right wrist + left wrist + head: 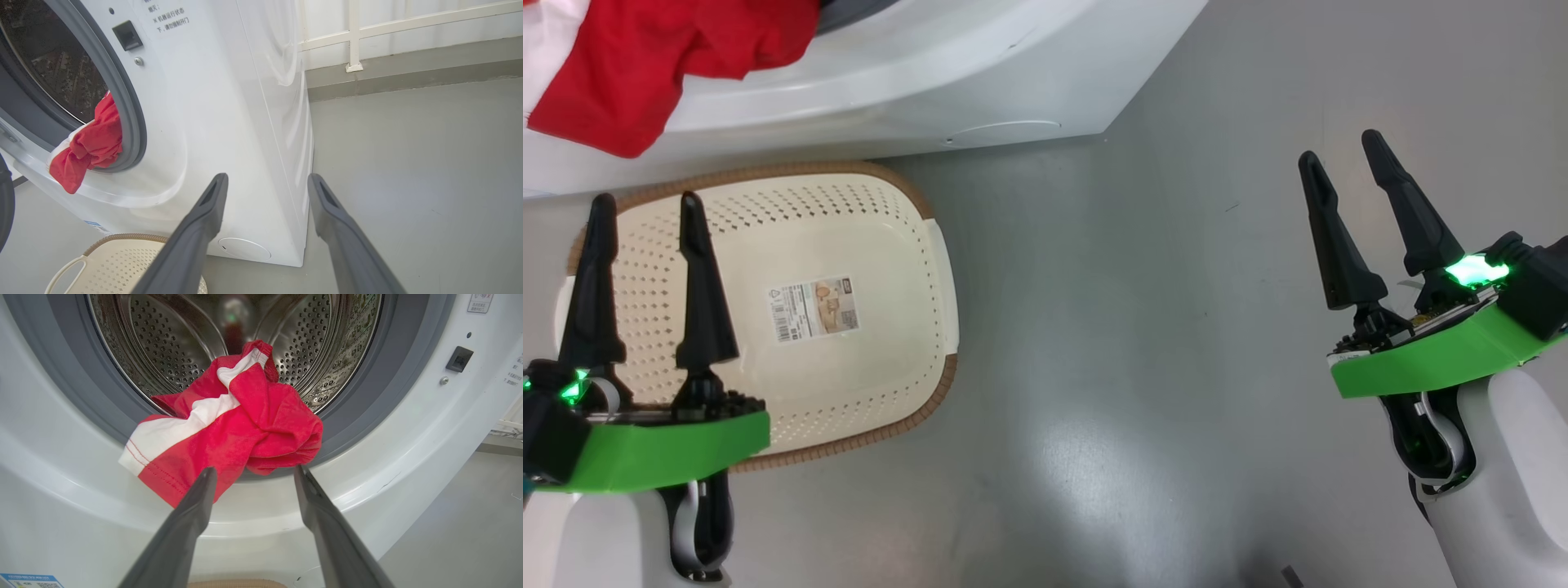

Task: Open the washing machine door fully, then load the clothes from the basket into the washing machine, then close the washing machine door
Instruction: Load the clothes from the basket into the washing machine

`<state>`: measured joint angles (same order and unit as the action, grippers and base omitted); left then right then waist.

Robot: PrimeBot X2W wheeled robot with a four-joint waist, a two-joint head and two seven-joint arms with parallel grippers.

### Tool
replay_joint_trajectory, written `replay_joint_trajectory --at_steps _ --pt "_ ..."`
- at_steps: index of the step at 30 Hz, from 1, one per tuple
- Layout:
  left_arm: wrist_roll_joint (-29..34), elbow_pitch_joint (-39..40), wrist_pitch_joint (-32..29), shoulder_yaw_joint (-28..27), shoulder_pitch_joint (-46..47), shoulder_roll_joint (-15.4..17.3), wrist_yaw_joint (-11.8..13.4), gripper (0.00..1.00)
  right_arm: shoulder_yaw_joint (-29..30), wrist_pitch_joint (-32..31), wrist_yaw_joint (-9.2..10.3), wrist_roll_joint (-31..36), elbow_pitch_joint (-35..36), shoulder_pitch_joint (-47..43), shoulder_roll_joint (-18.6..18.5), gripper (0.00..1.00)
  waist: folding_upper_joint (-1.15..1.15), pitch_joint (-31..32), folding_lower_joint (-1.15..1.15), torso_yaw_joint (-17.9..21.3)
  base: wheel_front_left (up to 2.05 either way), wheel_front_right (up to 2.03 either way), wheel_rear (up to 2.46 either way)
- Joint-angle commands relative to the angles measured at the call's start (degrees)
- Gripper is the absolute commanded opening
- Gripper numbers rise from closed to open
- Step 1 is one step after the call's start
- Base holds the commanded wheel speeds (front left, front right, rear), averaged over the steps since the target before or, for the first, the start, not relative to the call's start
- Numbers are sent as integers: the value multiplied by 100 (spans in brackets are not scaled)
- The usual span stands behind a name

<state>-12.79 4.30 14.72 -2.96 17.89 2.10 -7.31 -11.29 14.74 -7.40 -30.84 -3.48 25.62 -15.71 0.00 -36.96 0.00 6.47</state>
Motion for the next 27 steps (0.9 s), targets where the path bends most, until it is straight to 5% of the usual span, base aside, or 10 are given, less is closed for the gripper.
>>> replay_joint_trajectory --at_steps 1,13,27 --pt "-25 102 28 -149 -43 79 -17 100 -99 26 -9 28 118 -233 -28 100 0 4 0 6 0 0 0" --pt "88 -295 28 -216 209 78 -17 100 -96 26 -9 20 110 -229 -5 100 0 9 0 22 0 0 0" --pt "181 -1904 28 -312 1434 428 -17 100 -133 26 -9 7 100 -199 66 100 0 -28 0 184 0 0 0"
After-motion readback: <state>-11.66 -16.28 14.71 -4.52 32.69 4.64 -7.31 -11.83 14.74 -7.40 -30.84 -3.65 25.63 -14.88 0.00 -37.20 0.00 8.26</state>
